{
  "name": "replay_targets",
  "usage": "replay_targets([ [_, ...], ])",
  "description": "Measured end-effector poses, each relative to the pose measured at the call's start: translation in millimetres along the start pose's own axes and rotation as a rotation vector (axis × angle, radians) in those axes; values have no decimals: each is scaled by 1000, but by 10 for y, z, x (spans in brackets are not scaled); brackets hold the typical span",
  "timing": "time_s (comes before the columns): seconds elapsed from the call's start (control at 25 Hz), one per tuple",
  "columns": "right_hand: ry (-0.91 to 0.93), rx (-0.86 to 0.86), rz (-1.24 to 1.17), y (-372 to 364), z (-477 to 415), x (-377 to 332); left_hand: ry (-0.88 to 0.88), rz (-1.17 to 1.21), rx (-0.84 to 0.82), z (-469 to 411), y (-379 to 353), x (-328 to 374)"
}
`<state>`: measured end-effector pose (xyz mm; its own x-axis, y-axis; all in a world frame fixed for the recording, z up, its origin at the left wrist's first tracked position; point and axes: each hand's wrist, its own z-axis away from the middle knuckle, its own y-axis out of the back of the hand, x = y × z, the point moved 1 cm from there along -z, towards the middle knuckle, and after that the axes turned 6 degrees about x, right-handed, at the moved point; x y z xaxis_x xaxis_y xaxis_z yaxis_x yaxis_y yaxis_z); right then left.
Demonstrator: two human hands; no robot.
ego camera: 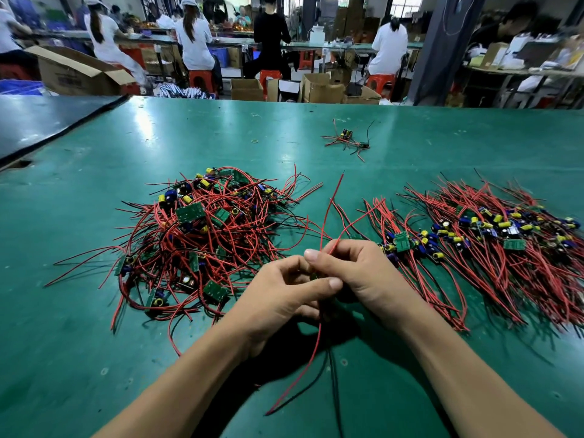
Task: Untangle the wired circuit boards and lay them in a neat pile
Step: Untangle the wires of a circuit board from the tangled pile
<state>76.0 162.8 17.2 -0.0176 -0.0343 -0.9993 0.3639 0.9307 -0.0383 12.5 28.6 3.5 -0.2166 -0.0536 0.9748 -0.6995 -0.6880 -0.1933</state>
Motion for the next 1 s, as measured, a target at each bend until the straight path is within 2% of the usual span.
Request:
replay_targets([
  [0.12, 7, 77, -3, 14, -26, 16, 55, 107, -27, -9, 35, 11],
  [0.36, -75, 196, -255, 39, -116, 72, 192, 301, -178, -32, -37, 23],
  [0.52, -65, 196, -314, 96, -154, 66, 162, 357, -166, -57, -60, -8],
  [0.68, -41, 199, -294, 33, -139, 114, 103, 291, -37, -70, -91, -66],
  [0.8, -52, 170, -240, -22, -122, 139, 30, 241, 92, -61, -86, -65],
  [1.0, -140, -59, -249, -31, -63, 141, -1, 225, 96, -28, -69, -36],
])
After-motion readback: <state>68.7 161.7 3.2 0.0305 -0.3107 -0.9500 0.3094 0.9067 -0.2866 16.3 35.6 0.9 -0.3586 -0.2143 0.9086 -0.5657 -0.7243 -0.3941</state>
